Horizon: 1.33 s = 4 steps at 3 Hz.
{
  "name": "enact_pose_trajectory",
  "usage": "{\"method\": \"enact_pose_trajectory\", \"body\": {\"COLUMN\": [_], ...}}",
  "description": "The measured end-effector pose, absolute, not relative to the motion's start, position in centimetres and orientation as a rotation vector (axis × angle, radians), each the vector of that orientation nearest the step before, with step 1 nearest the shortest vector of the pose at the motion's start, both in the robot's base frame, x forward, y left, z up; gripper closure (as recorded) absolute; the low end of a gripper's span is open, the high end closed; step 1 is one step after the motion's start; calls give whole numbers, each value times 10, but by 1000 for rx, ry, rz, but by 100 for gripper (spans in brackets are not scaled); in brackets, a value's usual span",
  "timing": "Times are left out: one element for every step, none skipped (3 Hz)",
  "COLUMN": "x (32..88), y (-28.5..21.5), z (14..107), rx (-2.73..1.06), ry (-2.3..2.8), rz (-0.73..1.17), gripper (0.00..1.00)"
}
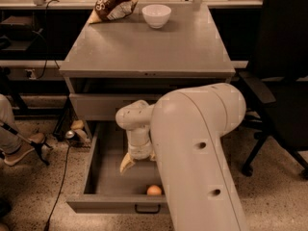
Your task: Pick orange from middle drawer and place on counter
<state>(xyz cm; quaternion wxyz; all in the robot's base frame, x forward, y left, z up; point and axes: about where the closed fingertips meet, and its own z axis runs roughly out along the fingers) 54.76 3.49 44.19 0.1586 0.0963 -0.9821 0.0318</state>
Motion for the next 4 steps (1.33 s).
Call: {"method": "enact_pose_trajectory", "body": {"x": [544, 539, 537, 525], "y": [11, -16, -26, -27], "z": [440, 443, 444, 437], "rx": [177, 94, 68, 72], "ry": [-2834, -2856, -2863, -2838], "rz": [80, 68, 61, 67], "gripper": [0, 0, 0, 0]}}
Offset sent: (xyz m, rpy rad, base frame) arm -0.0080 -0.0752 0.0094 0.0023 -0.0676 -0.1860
